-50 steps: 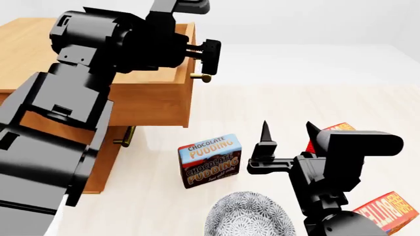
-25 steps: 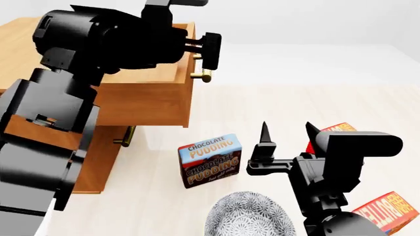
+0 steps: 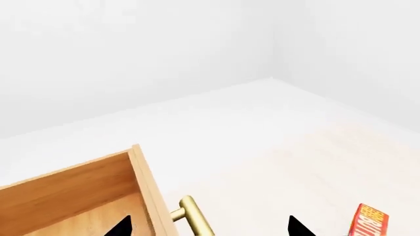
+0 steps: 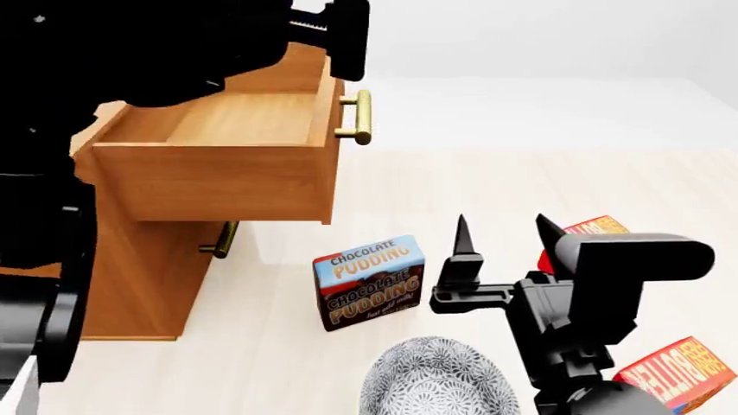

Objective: Put the butter at the front in the top drawer of the cabinet and close it.

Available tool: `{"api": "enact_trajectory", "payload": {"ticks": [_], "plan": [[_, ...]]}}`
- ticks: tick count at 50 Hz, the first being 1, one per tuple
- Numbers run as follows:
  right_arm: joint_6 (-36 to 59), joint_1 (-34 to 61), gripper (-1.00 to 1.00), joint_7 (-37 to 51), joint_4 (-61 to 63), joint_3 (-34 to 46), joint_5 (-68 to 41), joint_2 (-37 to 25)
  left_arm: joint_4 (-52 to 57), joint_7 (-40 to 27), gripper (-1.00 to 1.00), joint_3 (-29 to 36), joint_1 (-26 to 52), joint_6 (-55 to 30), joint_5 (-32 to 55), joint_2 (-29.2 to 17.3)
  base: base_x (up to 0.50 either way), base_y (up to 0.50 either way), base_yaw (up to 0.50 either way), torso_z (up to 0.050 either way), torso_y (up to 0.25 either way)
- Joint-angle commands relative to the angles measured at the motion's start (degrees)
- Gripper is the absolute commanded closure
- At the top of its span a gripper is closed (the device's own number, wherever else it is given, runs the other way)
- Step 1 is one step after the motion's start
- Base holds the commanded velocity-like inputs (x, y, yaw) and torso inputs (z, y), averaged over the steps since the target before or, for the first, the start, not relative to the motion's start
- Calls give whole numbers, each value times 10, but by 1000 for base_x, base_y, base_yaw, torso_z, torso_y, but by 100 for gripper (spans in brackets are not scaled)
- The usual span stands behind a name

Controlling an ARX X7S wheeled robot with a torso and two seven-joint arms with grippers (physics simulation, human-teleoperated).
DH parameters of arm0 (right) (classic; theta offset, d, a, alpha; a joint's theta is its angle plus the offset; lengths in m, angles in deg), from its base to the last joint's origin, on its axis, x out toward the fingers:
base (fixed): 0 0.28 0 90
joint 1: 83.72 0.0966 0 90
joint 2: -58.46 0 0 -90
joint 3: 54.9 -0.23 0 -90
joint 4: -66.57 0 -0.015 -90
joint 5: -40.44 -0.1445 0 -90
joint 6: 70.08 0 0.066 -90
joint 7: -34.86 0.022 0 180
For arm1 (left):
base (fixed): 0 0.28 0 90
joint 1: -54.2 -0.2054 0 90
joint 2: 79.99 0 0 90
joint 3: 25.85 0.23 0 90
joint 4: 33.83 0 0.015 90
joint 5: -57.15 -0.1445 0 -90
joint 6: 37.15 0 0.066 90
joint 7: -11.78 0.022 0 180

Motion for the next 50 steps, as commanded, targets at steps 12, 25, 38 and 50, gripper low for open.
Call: {"api": "enact_trajectory", "payload": {"ticks": [12,25,38,50], "plan": [[15,24,-100,27,2,-3,-19,-15,708,-212,-100,-156,-410,130,22,-129,0,0,0,0,0],[13,23,-100,42,26,1,-13,-27,739,-229,-100,-24,-758,523,-415,-196,0,0,0,0,0],[-4,26,-100,54,23,35,17,-45,629,-230,-100,-32,-930,835,-491,-231,0,0,0,0,0],[-9,38,-100,68,28,37,16,-57,552,-256,-100,-64,-989,1009,-541,-217,0,0,0,0,0]]}}
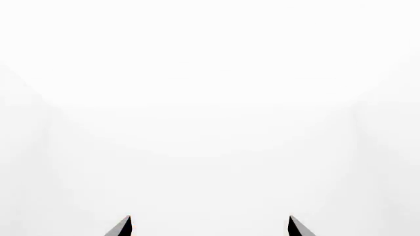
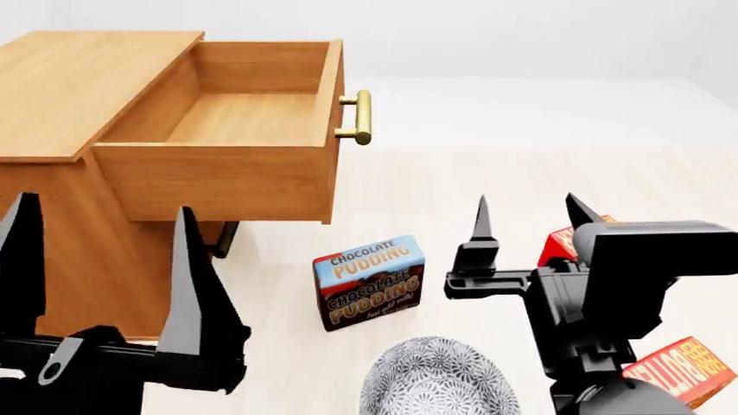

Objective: Put the butter at the front in the top drawer of the cabinet and close it.

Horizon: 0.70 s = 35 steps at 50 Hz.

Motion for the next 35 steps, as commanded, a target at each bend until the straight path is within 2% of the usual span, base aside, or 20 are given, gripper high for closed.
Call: {"api": "enact_trajectory", "payload": {"ticks": [1,9,21,35], "plan": [[-10,6,-100,11,2,7,5,-12,-78,-15,-100,-6,-82,194,-67,8,0,0,0,0,0],[-25,-2,-100,11,-8,11,6,-15,-159,3,-100,32,-82,248,-82,26,0,0,0,0,0],[-23,3,-100,17,-11,18,-2,-17,-152,8,-100,32,-79,275,-57,12,0,0,0,0,0],[-5,13,-100,35,3,10,-30,-23,-142,7,-100,26,-86,279,-72,11,0,0,0,0,-176]]}}
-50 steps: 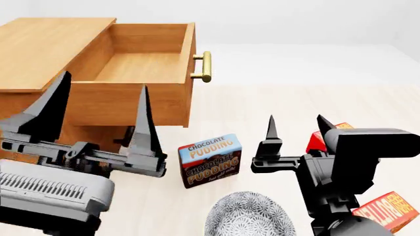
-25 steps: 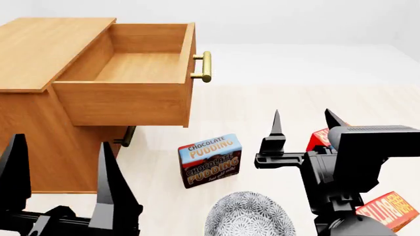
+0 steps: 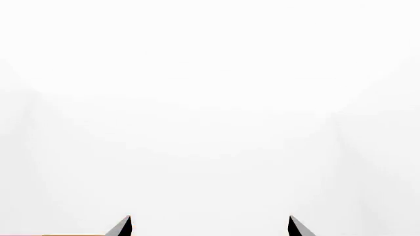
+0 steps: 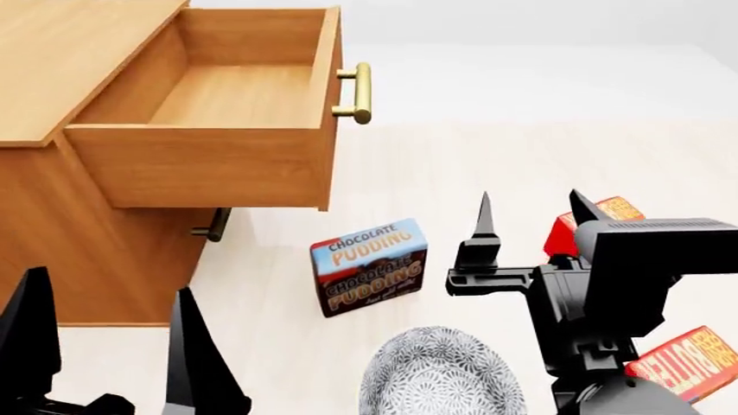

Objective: Put the butter at the front in the top drawer of the cabinet and close it.

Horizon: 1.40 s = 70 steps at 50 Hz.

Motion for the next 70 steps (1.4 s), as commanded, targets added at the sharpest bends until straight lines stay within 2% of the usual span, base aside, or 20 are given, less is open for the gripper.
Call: {"api": "enact_trajectory", "payload": {"ticks": [1,19,46,58,62,70], "plan": [[13,7,-100,13,8,-5,-20,-4,-1,2,-100,0,-4,14,-4,-2,0,0,0,0,-215],[55,40,-100,42,24,-14,-55,-5,-2,6,-100,4,-3,21,-3,-5,0,0,0,0,-198],[74,64,-100,70,14,-22,-81,-10,-26,9,-100,8,-6,43,1,-7,0,0,0,0,-1],[204,185,-100,150,-27,-111,-199,11,-35,3,-100,2,-8,52,5,-6,0,0,0,0,0],[207,216,-100,157,-84,-155,-228,30,-42,1,-100,0,-7,56,9,-6,0,0,0,0,0],[235,310,-100,196,-178,-180,-237,42,-49,-4,-100,-6,-6,57,13,-4,0,0,0,0,0]]}}
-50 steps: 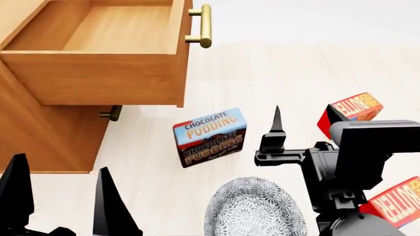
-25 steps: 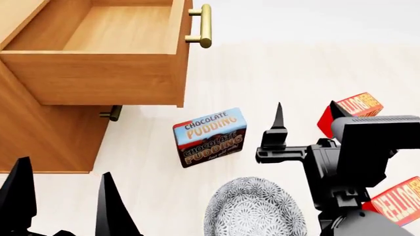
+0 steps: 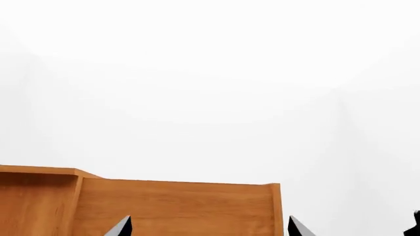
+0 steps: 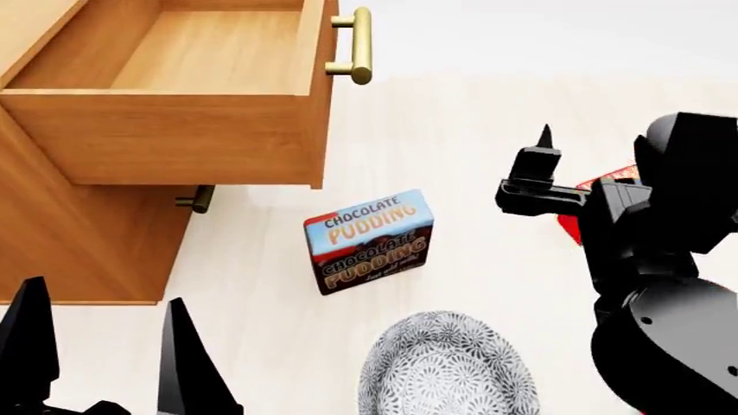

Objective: Put the butter at the front in the top drawer of the cabinet and close it.

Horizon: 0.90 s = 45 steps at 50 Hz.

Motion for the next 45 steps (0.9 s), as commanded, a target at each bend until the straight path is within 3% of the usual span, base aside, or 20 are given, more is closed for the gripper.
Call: {"api": "enact_trajectory", "payload": {"ticks": [1,9,27,45], "plan": [[54,121,-100,60,-118,-59,-44,28,-11,-6,-100,-8,-1,6,4,2,0,0,0,0,0],[40,186,-100,100,-240,-80,-17,62,-14,-13,-100,-16,-4,4,5,2,0,0,0,0,0],[-75,269,-100,85,-492,-64,88,72,-7,-17,-100,-24,-3,-9,1,2,0,0,0,0,0],[-156,313,-100,122,-576,-73,144,86,-13,-20,-100,-30,-9,0,-8,3,0,0,0,0,0]]}}
